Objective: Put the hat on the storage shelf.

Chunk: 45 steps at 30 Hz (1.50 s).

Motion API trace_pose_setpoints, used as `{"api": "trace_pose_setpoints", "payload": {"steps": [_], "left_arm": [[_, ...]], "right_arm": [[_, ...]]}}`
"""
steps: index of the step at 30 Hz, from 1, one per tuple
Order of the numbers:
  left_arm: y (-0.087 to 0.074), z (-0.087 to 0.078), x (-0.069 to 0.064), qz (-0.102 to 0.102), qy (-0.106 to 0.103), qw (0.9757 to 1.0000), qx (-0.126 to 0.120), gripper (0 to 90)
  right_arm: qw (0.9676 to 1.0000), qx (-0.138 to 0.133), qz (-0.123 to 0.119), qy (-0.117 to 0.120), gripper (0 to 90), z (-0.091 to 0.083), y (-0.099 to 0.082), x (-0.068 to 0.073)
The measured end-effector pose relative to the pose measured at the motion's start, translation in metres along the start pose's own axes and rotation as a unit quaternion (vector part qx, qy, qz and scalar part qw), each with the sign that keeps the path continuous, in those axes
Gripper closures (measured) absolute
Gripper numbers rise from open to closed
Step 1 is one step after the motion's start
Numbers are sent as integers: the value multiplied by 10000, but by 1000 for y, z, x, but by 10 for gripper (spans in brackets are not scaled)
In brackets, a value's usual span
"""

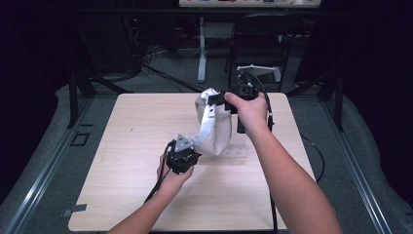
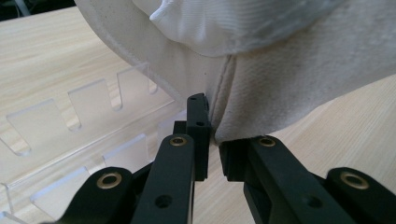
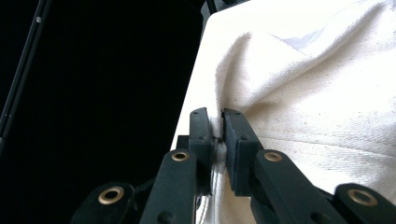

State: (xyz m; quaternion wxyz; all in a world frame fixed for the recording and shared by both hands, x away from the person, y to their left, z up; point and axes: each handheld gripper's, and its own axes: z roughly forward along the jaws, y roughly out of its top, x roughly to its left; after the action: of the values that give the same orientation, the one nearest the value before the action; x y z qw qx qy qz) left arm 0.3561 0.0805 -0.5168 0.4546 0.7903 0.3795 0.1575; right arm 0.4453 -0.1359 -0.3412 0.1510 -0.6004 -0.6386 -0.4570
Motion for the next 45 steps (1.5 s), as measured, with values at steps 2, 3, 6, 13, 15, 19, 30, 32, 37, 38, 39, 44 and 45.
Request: {"api": "trace_pose_setpoints", "payload": {"steps": [2, 3, 6, 13, 15, 19, 30, 32, 37, 38, 39, 44, 45], "left_arm": [[-1, 2, 0, -25, 13, 10000, 29, 843], [-1, 2, 0, -25, 13, 10000, 29, 844], [-4, 3, 0, -112, 28, 9999, 88, 844], [-9, 12, 0, -101, 54, 9995, 304, 845], [-9, 11, -1, -70, 80, 9994, 324, 844], [-10, 11, 0, -127, 53, 9995, 289, 834], [-10, 11, 2, -146, -9, 9995, 267, 808], [-10, 11, 3, -154, -15, 9995, 262, 804], [-10, 10, 2, -144, -11, 9995, 294, 782], [-10, 10, 1, -143, 5, 9995, 299, 769], [-10, 9, 1, -131, 6, 9995, 291, 754], [-10, 7, -2, -98, -12, 9996, 264, 714], [-9, 6, -2, -64, -29, 9995, 306, 708]], "right_arm": [[10000, -3, -11, 6, 827, 1, 0, -1], [10000, -3, -11, 6, 827, 1, 0, -1], [10000, 29, 47, 2, 827, 4, -3, -8], [9998, 40, 76, -176, 828, 5, -6, -18], [9998, 11, 135, -109, 827, 5, -7, -22], [9998, -32, 173, -114, 827, 4, -8, -23], [9998, -25, 156, -123, 828, 3, -9, -22], [9998, -30, 145, -126, 827, 3, -9, -23], [9997, -64, 190, -112, 826, 1, -9, -25], [9997, -76, 198, -114, 825, 1, -9, -25], [9997, -69, 188, -126, 823, 0, -9, -25], [9997, -101, 156, -128, 798, -3, -10, -26], [9998, -106, 154, -121, 794, -4, -10, -26]]}}
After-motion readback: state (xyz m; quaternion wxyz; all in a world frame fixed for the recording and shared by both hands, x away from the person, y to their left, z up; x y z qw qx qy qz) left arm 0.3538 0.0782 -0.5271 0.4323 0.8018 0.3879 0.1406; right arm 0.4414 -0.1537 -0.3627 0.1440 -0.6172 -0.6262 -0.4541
